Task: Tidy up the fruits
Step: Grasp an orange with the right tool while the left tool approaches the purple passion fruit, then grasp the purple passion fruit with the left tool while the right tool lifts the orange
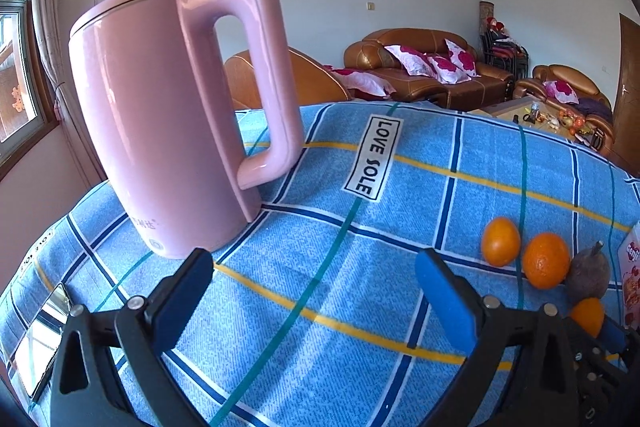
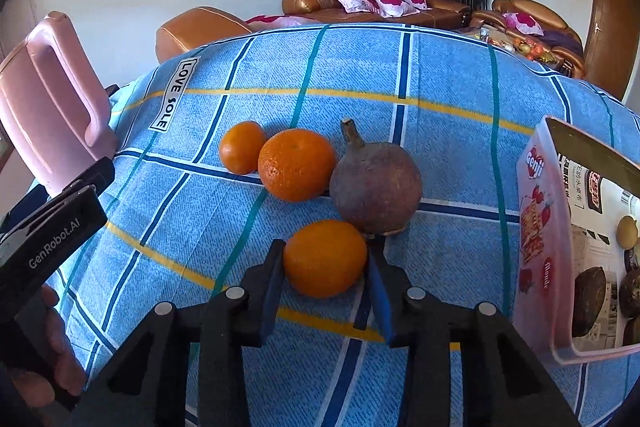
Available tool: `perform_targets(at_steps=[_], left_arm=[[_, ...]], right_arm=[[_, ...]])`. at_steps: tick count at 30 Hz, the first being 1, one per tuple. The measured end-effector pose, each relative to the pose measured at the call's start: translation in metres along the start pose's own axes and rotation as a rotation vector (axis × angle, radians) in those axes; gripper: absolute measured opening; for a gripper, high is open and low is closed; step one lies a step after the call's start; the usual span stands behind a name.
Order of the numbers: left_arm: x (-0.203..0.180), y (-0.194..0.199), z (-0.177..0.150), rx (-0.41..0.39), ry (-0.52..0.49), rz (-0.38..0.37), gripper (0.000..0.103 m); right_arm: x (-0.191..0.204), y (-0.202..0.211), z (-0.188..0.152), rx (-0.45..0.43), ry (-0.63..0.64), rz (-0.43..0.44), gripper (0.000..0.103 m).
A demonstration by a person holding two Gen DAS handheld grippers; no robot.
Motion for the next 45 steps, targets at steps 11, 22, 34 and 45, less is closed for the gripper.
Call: perform_targets(at_steps=[11,22,34,45], left_arm=[[-0.038,0.023,0.000,-0.083,-0.084,-0.301,0.100],[-0.153,0.050,-0.009,-0.009,-0.349,-0.646,0.066],[-0.231,0.018,-0.007,0.068,-0.515,-0.524,0.056],[-0.225,0.024,-0.010,0.077,-0.557,-0.586,0.054]], right_arm=[[-0.048,0.088,-0.004,-0.373,-0.012,-0.185,0.041],[-0.096,0.102,-0.004,-0.405,-0.088,-0.239,0.041],[-0.114,0.106,-0.001,-0.411,-0.141,-0.221,0.041],[-0.120,0.109,-0.001,-0.410,-0.181,-0.211,0.041]])
Point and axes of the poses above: each gripper's, at about its wrist camera, not at the fingertips, and y roughly against the way its jaws point, x to its left, z to its top, the point moved 5 cm from there along -y, roughly the way its jaws point, and after that the axes turned 3 degrees about -z, right-handed, at the moved point
